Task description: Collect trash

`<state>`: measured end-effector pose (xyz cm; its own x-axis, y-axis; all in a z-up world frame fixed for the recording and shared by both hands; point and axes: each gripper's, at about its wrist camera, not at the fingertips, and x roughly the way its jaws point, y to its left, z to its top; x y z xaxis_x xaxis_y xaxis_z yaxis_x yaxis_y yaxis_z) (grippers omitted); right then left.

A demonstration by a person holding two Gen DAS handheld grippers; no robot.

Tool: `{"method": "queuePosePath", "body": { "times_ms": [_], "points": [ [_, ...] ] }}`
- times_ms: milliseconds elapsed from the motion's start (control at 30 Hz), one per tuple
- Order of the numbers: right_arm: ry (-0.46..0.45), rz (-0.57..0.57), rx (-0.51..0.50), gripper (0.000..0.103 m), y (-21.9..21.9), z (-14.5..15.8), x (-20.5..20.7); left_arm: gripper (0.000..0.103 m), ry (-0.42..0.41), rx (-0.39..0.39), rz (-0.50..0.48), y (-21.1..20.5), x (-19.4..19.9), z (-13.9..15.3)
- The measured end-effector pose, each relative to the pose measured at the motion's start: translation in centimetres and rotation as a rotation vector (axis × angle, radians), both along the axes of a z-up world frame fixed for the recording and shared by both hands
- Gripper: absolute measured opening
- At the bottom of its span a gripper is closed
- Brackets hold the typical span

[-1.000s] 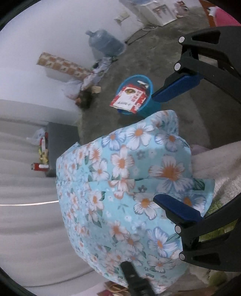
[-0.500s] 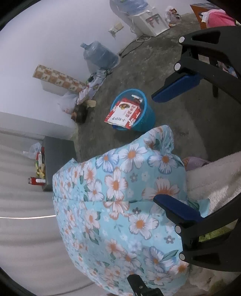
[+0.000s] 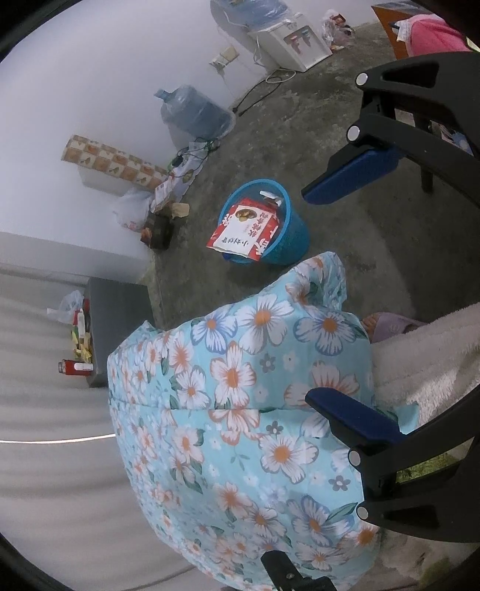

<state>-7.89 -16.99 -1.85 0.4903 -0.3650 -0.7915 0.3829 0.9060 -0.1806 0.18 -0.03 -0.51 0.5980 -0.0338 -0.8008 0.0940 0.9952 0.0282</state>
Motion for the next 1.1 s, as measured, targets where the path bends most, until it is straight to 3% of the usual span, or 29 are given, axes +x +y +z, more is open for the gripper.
{"method": "queuePosePath", "body": {
  "times_ms": [600,1100],
  "points": [
    [0.001,-0.041,-0.028,0.096,-0.8,0.8,0.0,0.094,0.011,-0.017,-0.056,-1.7,0.3,0.1],
    [-0.026,-0.094,-0.033,0.096,-2.3,1.9,-0.2,0.094,0.014,-0.004,-0.04,-1.5,1.3,0.1]
  ]
}}
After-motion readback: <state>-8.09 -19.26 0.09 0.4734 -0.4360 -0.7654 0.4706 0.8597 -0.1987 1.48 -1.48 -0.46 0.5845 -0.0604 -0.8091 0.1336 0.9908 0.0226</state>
